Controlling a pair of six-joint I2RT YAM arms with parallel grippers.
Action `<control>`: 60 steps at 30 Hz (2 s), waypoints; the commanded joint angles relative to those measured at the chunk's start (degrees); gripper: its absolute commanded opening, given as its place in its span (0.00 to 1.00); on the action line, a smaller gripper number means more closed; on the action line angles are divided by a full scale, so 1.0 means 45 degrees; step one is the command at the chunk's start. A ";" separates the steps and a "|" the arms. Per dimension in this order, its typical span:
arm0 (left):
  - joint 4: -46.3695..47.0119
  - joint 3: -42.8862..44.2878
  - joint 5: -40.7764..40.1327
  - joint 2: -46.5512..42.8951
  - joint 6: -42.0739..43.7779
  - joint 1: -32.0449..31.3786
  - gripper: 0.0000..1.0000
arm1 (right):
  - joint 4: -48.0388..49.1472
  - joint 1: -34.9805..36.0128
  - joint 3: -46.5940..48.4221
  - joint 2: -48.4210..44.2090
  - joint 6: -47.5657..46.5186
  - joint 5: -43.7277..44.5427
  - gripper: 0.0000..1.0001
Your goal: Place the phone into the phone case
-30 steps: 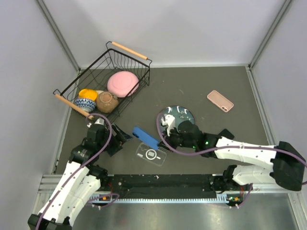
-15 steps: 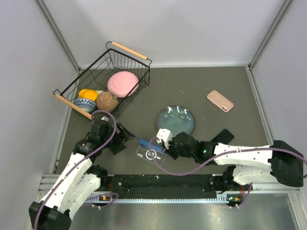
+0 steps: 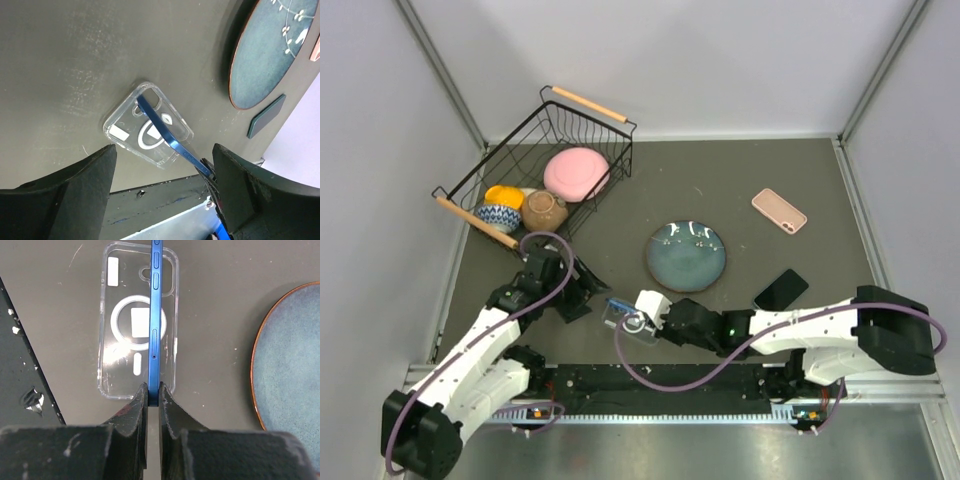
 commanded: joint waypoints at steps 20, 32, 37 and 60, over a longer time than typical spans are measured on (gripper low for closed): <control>0.1423 -0.1168 -0.0827 -0.0542 -0.0573 -0.1766 0.73 | 0.0244 0.1327 0.0436 0.0965 0.2438 0.0737 0.40; 0.0292 -0.0877 -0.1995 -0.0875 -0.0144 -0.2059 0.73 | -0.0204 0.1036 0.0786 0.0458 0.3356 0.0172 0.72; -0.0470 -0.0701 -0.2584 -0.1324 -0.0008 -0.2098 0.73 | -0.0244 0.0059 0.1137 0.0457 0.3086 -0.1017 0.99; -0.1526 -0.0622 -0.3503 -0.1754 -0.0339 -0.2078 0.77 | -0.0693 -0.1290 0.4205 0.4558 0.0349 -0.3149 0.99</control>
